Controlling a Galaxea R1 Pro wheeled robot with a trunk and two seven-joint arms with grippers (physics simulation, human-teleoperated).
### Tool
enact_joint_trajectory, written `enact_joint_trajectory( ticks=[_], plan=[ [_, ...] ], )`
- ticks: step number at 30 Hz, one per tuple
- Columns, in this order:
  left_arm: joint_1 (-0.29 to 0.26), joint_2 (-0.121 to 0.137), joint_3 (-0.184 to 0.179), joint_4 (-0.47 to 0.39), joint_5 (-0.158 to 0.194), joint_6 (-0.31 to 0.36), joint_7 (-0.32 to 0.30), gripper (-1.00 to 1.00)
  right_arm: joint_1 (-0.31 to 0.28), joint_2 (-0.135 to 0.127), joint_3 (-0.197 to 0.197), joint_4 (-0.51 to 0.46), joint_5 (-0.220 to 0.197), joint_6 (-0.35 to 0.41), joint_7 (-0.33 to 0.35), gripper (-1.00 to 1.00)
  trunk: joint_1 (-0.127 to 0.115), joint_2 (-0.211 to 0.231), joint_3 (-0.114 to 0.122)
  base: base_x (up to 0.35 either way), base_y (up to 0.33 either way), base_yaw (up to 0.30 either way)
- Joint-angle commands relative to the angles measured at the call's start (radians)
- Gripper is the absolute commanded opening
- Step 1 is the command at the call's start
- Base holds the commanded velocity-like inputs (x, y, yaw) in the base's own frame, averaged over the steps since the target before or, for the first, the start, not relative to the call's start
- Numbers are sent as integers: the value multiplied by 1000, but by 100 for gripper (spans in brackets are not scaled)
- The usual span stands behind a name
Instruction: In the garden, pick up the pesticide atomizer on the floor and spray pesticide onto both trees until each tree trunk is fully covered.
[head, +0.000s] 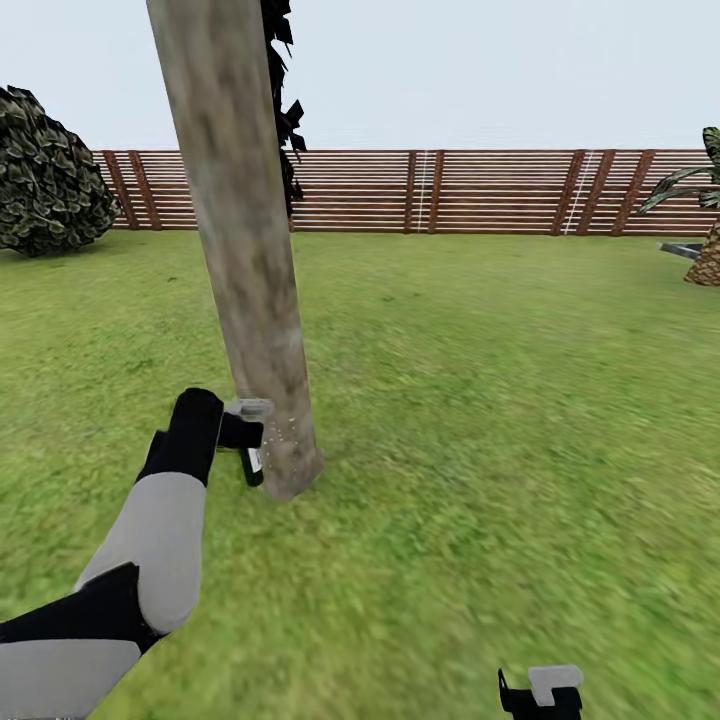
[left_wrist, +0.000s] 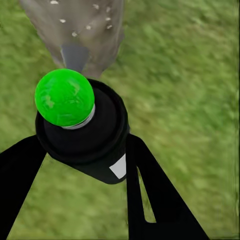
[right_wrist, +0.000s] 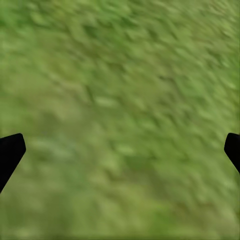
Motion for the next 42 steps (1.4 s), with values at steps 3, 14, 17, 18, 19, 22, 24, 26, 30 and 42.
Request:
enact_joint_trajectory(
  ticks=[3,14,17,18,19,22,24,26,30,42],
  plan=[
    [-20,-7,-13,-4,-21,19,-9,-100,-1,0,-4,2,11,-3,-6,100,0,0,-1,0,0,0],
    [-27,84,-21,-8,-24,29,-20,-100,-1,0,-4,2,10,-3,-6,100,0,0,-1,0,-7,11],
    [-29,60,-21,-8,-22,29,-21,-100,-1,0,-4,1,11,-3,-6,100,0,0,-1,0,-223,169],
    [-28,57,-21,-8,-22,29,-21,-100,-1,0,-4,1,10,-3,-6,100,0,0,-1,0,-261,58],
    [-27,55,-21,-8,-22,29,-21,-100,-1,0,-4,1,11,-3,-6,100,0,0,-1,0,-268,30],
    [-25,51,-20,-8,-22,29,-22,-100,-1,0,-4,1,11,-3,-6,100,0,0,-1,0,-273,8],
    [-25,51,-20,-8,-22,29,-22,-100,-1,0,-4,1,11,-3,-6,100,0,0,-1,0,-275,2],
    [-24,51,-20,-8,-22,29,-22,-100,-1,0,-4,2,12,-3,-6,100,0,0,-1,0,-276,0],
    [-20,52,-20,-8,-22,27,-22,-100,-1,0,-4,1,12,-3,-6,100,0,0,-1,0,-276,0],
    [-18,58,-16,-8,-22,27,-21,-100,-1,0,-4,2,11,-3,-6,100,0,0,-1,0,-276,0]
  ],
)
